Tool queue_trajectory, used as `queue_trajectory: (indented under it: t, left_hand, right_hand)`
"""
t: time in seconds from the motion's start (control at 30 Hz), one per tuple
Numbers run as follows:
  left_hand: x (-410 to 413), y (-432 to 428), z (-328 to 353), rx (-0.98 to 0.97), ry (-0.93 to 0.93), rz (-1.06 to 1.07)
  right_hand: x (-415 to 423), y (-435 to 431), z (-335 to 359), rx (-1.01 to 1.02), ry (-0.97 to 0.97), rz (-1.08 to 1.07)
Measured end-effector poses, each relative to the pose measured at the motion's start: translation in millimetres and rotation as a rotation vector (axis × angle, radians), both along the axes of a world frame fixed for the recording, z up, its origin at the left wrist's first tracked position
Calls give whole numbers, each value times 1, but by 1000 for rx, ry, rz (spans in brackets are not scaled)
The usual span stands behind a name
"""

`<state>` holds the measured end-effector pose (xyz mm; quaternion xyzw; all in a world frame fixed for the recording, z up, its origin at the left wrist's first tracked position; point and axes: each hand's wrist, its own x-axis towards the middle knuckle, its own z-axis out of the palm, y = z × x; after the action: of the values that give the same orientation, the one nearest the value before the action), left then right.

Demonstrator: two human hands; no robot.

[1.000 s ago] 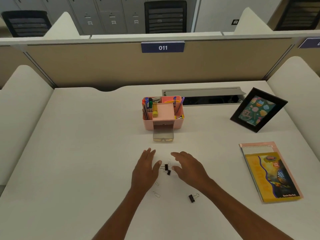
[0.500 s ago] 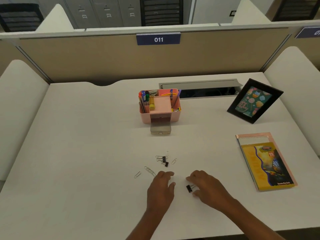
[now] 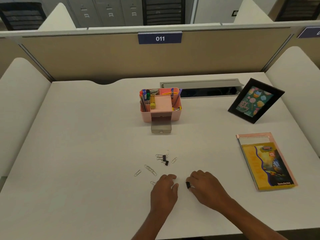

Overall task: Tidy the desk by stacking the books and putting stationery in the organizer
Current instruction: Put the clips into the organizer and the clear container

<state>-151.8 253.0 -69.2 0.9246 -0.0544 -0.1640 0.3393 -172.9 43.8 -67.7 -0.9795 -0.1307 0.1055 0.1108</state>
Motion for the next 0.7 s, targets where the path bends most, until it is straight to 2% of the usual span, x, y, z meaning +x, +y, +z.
queue_trajectory:
  t: [0.23, 0.4, 0.57, 0.7]
  left_hand:
    - [7, 2, -5, 16, 10, 1]
    - [8, 0, -4, -20, 43, 18]
    - [5, -1, -4, -38, 59, 19]
    - [5, -1, -6, -62, 76, 21]
  right_hand:
    - [63, 8, 32, 154, -36, -167]
    - [148, 35, 75, 145, -94, -185]
    - [227, 63, 84, 58, -178, -140]
    - [265, 72, 71, -79, -66, -118]
